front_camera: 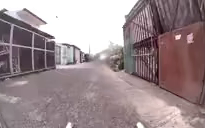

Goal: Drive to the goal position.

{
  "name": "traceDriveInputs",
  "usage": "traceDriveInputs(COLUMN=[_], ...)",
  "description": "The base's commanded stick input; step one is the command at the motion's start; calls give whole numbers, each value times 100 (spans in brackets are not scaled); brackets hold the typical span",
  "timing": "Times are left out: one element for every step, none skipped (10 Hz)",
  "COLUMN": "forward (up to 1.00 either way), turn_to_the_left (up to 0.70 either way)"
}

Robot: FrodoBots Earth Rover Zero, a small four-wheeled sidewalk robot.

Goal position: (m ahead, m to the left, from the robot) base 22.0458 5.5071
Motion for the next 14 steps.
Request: traceDriveInputs(forward=[31, 23, 98, 100, 100, 100, 100, 100, 100, 100, 100, 100, 100, 100], turn_to_the_left=[3, 0, 1, 2, 1, 2, 0, 0, 0, 2, 0, 0, 9, 30])
